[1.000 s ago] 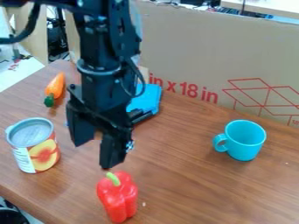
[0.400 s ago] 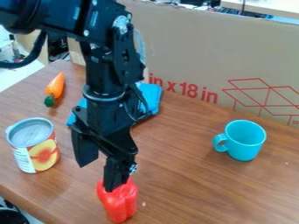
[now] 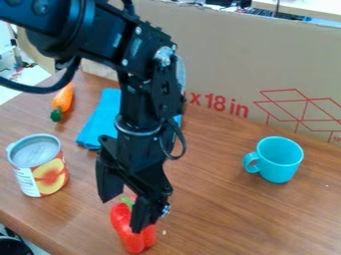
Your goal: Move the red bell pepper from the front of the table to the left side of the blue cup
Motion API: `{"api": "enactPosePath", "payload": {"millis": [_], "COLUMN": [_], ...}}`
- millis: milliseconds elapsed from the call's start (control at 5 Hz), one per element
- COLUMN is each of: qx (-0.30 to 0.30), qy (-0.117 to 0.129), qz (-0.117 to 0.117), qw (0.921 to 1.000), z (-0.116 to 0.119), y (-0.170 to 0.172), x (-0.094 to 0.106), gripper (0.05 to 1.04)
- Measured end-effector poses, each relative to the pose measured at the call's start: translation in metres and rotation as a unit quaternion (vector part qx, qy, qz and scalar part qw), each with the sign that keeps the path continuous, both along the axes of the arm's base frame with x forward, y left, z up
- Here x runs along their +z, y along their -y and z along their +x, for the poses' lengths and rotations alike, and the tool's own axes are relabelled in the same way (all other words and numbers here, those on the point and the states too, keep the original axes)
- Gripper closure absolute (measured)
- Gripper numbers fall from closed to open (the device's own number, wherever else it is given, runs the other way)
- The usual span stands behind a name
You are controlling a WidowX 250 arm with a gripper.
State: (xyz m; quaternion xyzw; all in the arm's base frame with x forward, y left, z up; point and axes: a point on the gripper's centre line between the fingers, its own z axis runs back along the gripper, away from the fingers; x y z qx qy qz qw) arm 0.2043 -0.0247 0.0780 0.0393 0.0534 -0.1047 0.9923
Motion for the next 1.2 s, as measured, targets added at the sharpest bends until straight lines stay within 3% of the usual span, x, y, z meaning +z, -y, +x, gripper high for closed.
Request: {"api": "enactPosePath", "payload": {"millis": [600, 800, 1200], "qx": [0.000, -0.002, 0.009], "qy": [-0.003, -0.002, 0.000], "qz": [0.004, 0.000, -0.017], "qw": [1.0000, 1.0000, 0.9998], "z": [0.0043, 0.0056, 0.0051], "y": [0.0040, 0.0052, 0.0020], "x": [-0.0028, -0.0017, 0.0031], "gripper": [0.084, 0.133, 0.714]}}
